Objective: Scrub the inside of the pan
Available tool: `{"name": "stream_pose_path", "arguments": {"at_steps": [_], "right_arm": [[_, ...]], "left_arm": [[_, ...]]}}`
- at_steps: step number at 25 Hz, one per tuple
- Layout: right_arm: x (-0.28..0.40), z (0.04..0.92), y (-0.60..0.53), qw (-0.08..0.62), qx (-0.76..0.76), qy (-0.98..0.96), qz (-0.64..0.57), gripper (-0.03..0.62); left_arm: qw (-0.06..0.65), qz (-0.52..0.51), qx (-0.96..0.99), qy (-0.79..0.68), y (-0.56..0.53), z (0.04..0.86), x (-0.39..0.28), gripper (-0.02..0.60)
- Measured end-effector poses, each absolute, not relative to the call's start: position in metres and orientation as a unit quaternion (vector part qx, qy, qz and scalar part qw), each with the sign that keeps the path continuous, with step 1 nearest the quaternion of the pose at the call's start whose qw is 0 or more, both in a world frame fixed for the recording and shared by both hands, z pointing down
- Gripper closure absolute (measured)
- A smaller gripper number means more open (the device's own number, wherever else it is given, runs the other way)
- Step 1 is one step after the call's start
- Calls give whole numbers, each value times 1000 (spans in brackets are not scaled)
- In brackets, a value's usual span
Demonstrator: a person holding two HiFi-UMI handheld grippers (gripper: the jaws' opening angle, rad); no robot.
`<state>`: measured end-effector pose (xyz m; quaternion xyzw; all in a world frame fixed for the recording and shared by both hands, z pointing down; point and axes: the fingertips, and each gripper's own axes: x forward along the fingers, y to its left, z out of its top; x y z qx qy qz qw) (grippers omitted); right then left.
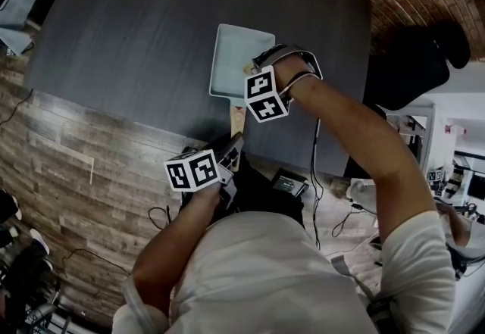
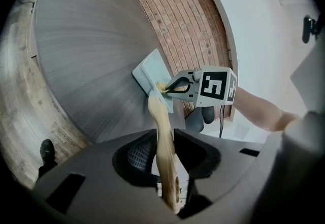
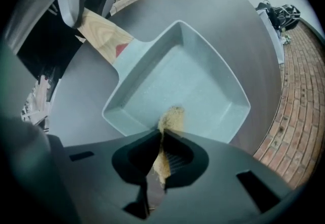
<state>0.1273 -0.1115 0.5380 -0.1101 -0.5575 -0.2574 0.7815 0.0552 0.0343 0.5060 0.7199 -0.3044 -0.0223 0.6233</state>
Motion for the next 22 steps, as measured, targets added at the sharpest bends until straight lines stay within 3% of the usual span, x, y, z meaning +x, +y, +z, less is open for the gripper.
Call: {"name": "stream_pose_path", "arguments": {"at_steps": [11,22], "right_arm": [[118,535,-81,755,-69,-637,-136,561],[99,524,-57,679,4,-726,111,562]], "left_arm": [[615,-22,720,-320,31,506,52,469],[618,-18,721,-313,30,505,53,468]]}}
